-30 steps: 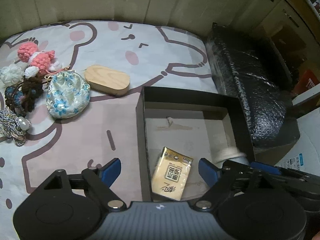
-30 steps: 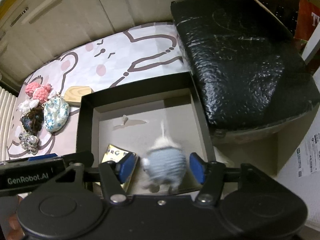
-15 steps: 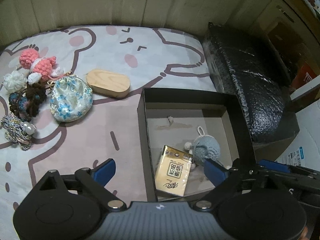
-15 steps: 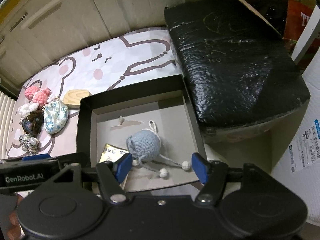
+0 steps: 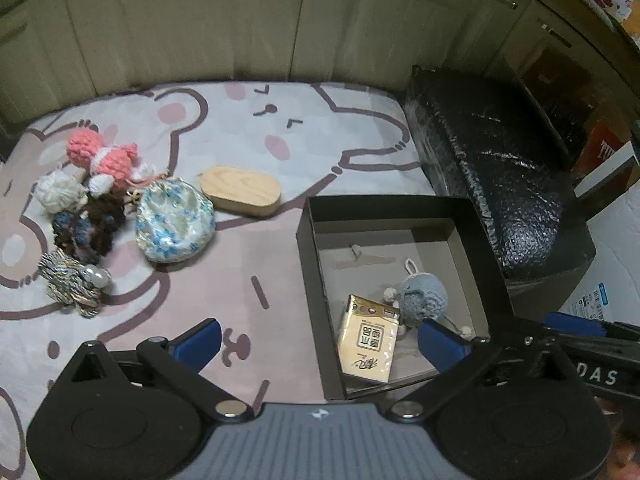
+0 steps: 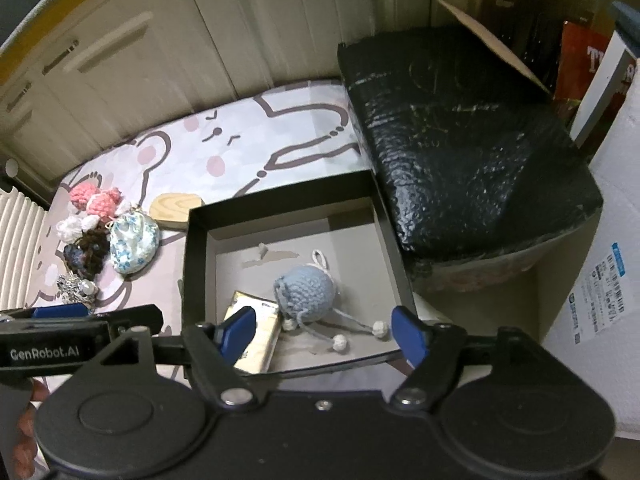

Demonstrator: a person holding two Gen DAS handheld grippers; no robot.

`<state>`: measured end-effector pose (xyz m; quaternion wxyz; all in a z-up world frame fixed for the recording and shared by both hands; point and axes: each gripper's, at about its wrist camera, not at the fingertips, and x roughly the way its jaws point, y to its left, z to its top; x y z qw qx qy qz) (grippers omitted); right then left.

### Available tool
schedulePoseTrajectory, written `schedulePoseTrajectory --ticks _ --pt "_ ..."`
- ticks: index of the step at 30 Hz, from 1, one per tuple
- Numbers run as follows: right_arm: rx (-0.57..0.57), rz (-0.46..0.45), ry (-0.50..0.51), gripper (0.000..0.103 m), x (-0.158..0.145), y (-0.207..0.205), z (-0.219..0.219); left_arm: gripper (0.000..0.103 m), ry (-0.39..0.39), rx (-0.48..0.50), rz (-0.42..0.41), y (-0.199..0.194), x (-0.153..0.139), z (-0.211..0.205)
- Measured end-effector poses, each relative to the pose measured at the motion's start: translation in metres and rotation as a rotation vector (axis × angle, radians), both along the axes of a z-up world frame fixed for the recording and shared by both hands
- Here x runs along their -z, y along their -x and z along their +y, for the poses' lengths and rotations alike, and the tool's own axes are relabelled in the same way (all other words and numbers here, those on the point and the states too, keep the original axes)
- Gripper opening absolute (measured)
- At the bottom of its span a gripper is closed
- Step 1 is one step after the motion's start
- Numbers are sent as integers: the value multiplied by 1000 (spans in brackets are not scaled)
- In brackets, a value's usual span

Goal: Organize objects
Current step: 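Lift both tools away from the box back over the bed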

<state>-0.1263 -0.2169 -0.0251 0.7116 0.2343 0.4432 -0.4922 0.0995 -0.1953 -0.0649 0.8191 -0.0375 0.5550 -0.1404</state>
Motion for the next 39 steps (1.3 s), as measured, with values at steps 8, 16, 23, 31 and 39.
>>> schedulePoseTrajectory --ticks 8,16,23,31,39 --pt "6 7 60 88 -17 2 14 103 -24 16 -38 9 -12 11" --pt "7 16 115 100 -28 5 28 103 -35 34 -79 20 -23 20" --pt "9 20 148 103 -33 8 39 103 -21 53 -112 27 -32 27" --pt "26 37 178 103 -39 11 48 103 -18 70 -161 31 -41 35" --pt "36 17 183 103 -40 9 48 103 -27 70 -220 30 -48 50"
